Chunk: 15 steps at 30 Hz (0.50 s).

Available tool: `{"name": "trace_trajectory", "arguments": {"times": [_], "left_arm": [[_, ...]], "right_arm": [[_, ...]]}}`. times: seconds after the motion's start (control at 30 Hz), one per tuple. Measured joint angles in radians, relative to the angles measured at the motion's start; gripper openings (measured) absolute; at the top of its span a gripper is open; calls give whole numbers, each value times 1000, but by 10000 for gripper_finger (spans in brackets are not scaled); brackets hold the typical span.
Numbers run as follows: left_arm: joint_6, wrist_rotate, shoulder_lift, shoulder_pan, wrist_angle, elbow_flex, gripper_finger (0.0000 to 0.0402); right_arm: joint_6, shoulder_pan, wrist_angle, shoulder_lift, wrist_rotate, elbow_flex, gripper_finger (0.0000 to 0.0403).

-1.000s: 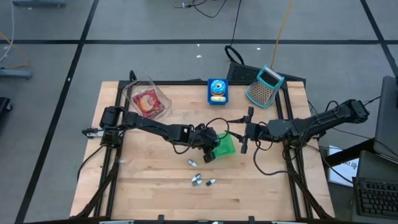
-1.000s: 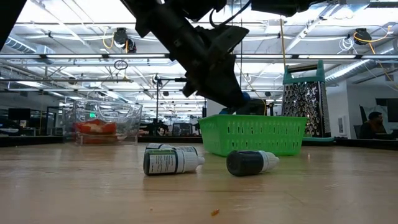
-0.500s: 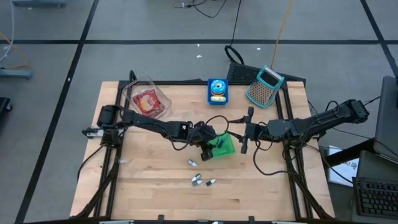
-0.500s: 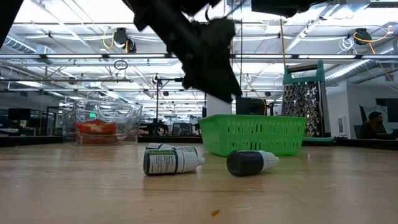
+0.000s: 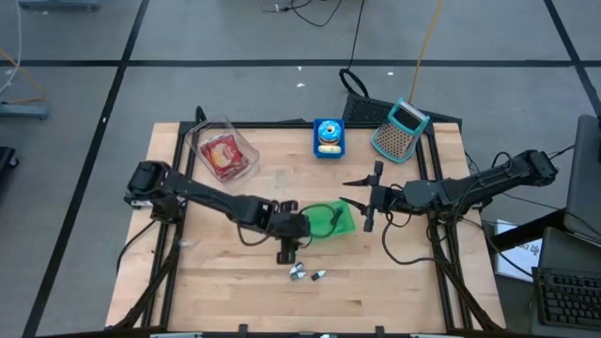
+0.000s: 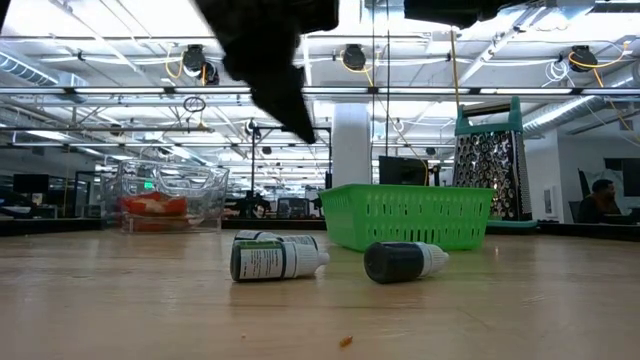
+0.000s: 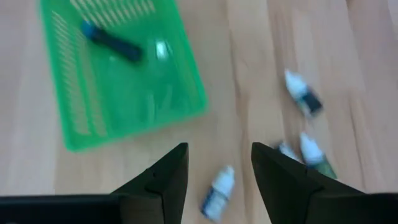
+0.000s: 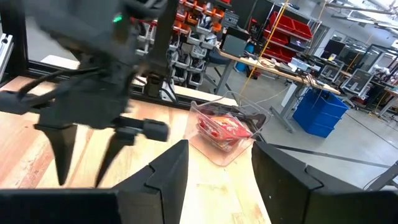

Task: Pick & Place Food Item
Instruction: Put the top violet food coloring bottle into the green bin

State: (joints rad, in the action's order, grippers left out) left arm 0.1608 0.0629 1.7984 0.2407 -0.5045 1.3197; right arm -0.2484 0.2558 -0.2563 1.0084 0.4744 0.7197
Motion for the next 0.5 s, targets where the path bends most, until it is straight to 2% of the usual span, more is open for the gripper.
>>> {"name": "trace_trajectory", "arguments": {"times": [0.23, 0.5], "left_arm": [[52, 122, 45, 52, -79, 0, 175], [73, 150, 71, 70, -143, -8, 175]], "right_arm": [[1, 0, 0, 0, 0, 0, 164], [1, 0, 0, 0, 0, 0, 164]]}}
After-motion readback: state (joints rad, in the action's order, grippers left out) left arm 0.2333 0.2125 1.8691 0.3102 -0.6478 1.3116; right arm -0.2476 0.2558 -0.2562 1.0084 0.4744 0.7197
